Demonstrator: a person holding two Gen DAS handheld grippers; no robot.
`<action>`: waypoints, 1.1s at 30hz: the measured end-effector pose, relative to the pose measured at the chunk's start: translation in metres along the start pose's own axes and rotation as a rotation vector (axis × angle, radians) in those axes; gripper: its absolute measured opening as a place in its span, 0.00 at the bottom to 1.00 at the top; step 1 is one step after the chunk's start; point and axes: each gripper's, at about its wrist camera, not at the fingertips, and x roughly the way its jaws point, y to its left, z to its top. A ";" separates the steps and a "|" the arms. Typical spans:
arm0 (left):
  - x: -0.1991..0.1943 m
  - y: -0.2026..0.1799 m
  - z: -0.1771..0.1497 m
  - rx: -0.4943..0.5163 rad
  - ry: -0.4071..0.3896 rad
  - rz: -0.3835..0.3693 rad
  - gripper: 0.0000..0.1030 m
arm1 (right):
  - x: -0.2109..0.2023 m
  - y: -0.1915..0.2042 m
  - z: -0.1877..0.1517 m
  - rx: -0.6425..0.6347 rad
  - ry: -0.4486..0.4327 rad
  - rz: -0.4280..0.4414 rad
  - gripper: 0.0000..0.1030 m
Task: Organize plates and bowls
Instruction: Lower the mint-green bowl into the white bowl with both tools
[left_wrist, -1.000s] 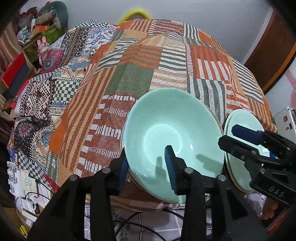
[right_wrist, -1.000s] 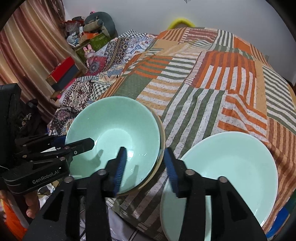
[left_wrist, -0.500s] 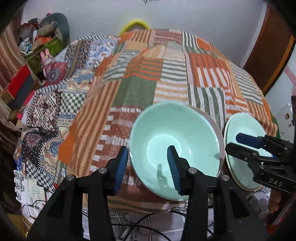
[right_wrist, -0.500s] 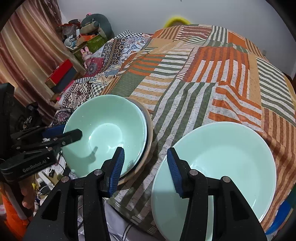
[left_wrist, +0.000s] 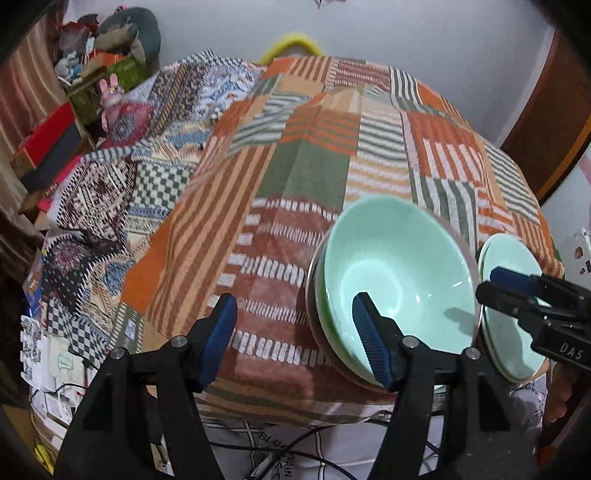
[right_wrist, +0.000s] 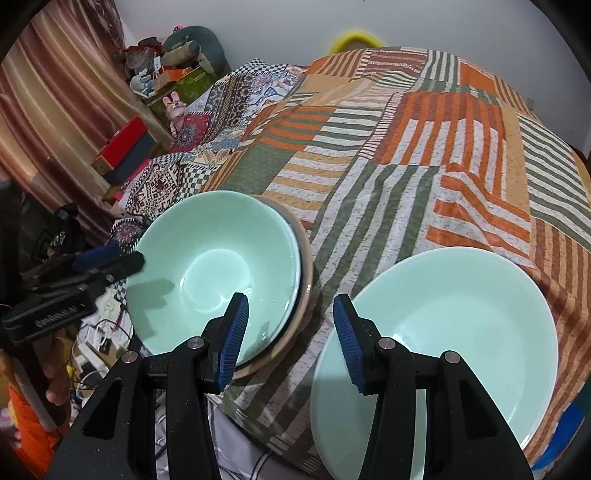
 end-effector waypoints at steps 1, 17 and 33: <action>0.003 0.000 -0.001 -0.003 0.006 -0.006 0.63 | 0.002 0.001 0.001 -0.003 0.004 0.000 0.43; 0.040 0.004 -0.005 -0.048 0.070 -0.086 0.61 | 0.035 0.004 0.012 0.014 0.042 0.007 0.43; 0.047 0.000 -0.003 -0.076 0.093 -0.195 0.37 | 0.049 -0.002 0.010 0.050 0.091 0.033 0.30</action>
